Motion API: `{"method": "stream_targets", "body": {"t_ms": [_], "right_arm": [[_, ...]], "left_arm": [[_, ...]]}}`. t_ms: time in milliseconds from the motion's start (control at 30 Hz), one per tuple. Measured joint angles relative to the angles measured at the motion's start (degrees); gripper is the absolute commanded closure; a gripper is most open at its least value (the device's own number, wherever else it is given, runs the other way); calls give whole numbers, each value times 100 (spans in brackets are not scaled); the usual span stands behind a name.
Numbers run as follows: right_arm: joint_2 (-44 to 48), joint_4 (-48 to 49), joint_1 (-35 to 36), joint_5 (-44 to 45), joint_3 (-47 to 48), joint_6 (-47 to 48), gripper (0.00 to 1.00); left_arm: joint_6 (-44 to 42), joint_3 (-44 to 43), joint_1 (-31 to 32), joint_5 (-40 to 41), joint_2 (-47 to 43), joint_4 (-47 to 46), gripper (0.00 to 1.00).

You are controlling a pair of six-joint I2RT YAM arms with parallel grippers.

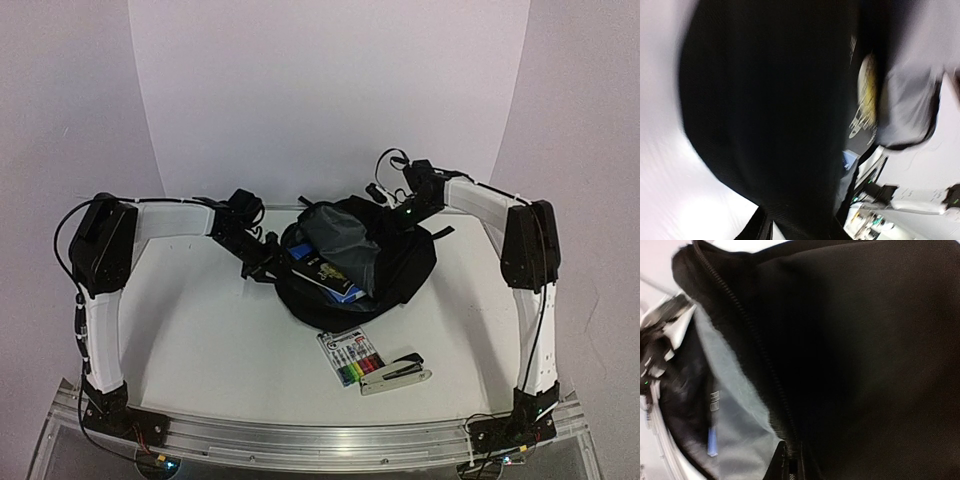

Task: Pack the student bag
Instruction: Adjust the student bag at the center of the board.

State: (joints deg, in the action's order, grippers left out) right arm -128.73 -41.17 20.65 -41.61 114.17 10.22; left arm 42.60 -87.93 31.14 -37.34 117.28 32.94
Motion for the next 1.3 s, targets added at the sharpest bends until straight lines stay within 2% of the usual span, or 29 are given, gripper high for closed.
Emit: {"method": "stream_targets", "body": {"t_ms": [100,267,400,667,833,1100,1300], "right_arm": [[422,-51,173,-152,-224,-25,100],[929,-40,752,-306,-395,-27,100],[1088,30,1288,-266,-688,48,100],[1151,101,1839,201,-1711,474,100],[1343,87,1921,738,-2327,946,100],[1445,17,1852,1346,-2618,1224,100],[1480,-278,1083,1063,-2282,859,100]], "left_arm": [[179,144,-276,2,-174,-250,70],[297,300,-618,118,-481,-351,57],[298,300,-656,189,-582,-349,46],[368,300,-668,399,-593,-334,36],[328,189,-740,509,-584,-131,33],[-7,-851,-781,441,-260,127,35],[-144,-1067,-781,381,56,174,40]]}}
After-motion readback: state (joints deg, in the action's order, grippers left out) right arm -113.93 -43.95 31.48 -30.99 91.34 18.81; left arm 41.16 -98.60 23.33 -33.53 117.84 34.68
